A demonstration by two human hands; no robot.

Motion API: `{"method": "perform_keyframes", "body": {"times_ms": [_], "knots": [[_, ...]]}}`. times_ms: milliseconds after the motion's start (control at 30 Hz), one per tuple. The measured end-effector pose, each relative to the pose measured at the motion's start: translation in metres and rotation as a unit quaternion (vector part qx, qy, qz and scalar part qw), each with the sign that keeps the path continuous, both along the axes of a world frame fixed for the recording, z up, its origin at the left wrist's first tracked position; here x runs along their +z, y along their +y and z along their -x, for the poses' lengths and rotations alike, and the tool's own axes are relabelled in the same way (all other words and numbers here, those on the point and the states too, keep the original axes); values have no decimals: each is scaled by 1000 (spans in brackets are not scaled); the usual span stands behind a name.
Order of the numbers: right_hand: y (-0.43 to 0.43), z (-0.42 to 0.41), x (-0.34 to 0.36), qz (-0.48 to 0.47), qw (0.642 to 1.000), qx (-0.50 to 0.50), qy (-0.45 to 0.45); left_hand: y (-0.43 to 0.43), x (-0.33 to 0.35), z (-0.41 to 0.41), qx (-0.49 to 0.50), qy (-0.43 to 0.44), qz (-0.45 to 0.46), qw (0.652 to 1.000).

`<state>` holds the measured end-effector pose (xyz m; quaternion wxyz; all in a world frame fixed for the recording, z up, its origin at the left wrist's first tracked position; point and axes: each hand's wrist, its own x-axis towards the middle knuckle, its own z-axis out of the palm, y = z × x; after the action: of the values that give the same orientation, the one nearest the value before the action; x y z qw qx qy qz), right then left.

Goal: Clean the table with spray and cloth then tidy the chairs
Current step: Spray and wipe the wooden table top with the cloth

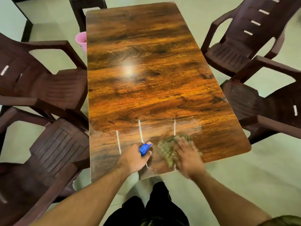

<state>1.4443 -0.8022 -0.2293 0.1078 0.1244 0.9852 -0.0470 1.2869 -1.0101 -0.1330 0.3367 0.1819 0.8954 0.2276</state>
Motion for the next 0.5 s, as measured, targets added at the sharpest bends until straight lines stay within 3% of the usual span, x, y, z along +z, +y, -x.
{"method": "perform_keyframes", "body": {"times_ms": [33, 67, 100, 133, 167, 233, 300, 333, 400, 500], "knots": [[9, 5, 2, 9, 987, -162, -10, 1, -1, 3, -3, -6, -10, 1000], [11, 14, 8, 34, 947, -318, -11, 3, 0, 5, -5, -9, -21, 1000], [7, 26, 14, 50, 909, -412, -23, 6, 1, 7, -7, -6, -29, 1000], [-2, 34, 16, 56, 904, -422, -38, 9, 1, 9, -13, -1, -30, 999], [-11, 38, 14, 55, 930, -362, -32, 15, 3, 10, -18, 4, -30, 999], [-11, 32, 10, 64, 986, -156, -13, 29, 3, 12, -23, 10, -28, 999], [25, 22, 10, 62, 998, -7, -32, 42, 3, 12, -30, 6, -26, 999], [46, 18, 8, 46, 998, -10, -39, 49, 3, 12, -34, 4, -29, 999], [83, 19, 6, 10, 987, -156, -33, 63, 4, 12, -45, -2, -34, 998], [106, 47, 13, 47, 906, -420, -26, 79, 5, 13, -45, -15, -44, 998]]}}
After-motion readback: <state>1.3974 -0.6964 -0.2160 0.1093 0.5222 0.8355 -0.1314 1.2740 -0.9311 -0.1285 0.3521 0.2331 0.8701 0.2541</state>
